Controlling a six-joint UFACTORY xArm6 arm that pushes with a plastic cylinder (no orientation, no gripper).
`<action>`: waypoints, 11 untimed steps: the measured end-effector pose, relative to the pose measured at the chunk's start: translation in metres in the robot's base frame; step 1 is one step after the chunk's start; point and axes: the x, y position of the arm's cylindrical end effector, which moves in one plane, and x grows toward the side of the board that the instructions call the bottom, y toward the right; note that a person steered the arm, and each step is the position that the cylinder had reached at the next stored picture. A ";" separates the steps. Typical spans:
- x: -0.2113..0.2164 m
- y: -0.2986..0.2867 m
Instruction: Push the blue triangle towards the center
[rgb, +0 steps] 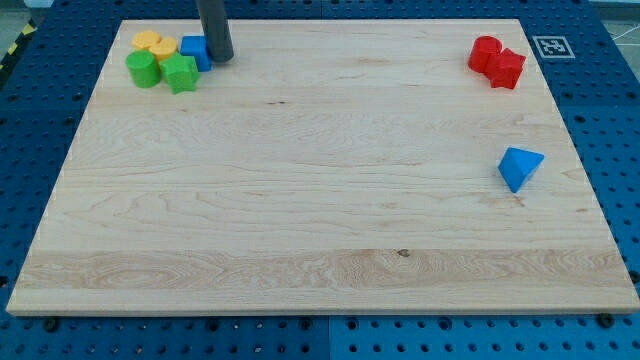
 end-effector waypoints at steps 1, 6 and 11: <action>-0.004 0.000; 0.343 0.149; 0.321 0.319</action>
